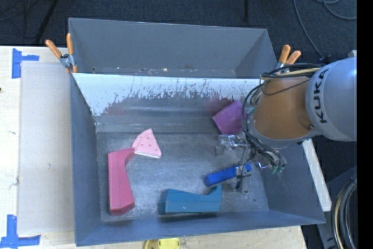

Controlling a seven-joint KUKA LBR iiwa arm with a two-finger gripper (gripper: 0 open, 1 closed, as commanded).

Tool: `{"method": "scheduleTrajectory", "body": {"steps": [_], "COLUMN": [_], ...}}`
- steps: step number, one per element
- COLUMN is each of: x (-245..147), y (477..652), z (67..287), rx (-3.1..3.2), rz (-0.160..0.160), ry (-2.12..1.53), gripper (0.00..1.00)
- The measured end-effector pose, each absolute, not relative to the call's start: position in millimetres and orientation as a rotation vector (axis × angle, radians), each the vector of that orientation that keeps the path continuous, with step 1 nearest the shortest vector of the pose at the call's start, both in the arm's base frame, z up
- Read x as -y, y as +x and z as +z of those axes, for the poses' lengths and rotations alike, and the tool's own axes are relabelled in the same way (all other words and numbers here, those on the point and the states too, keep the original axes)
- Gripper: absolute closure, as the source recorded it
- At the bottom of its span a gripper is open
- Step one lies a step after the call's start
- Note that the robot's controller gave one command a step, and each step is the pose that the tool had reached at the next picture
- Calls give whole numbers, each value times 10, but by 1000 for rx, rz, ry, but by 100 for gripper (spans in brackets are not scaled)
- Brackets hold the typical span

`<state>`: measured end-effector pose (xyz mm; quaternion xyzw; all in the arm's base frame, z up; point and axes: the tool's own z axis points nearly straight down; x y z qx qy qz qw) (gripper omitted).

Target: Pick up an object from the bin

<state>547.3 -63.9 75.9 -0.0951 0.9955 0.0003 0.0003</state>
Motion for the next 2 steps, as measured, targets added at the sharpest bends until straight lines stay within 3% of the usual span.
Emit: {"method": "scheduleTrajectory", "body": {"steps": [1, 2], "x": [642, 626], "y": [5431, 5476], "z": [646, 753], "rx": [-3142, -3127], "rz": [5, 2], "ry": [-215, -296], "gripper": [0, 100]}}
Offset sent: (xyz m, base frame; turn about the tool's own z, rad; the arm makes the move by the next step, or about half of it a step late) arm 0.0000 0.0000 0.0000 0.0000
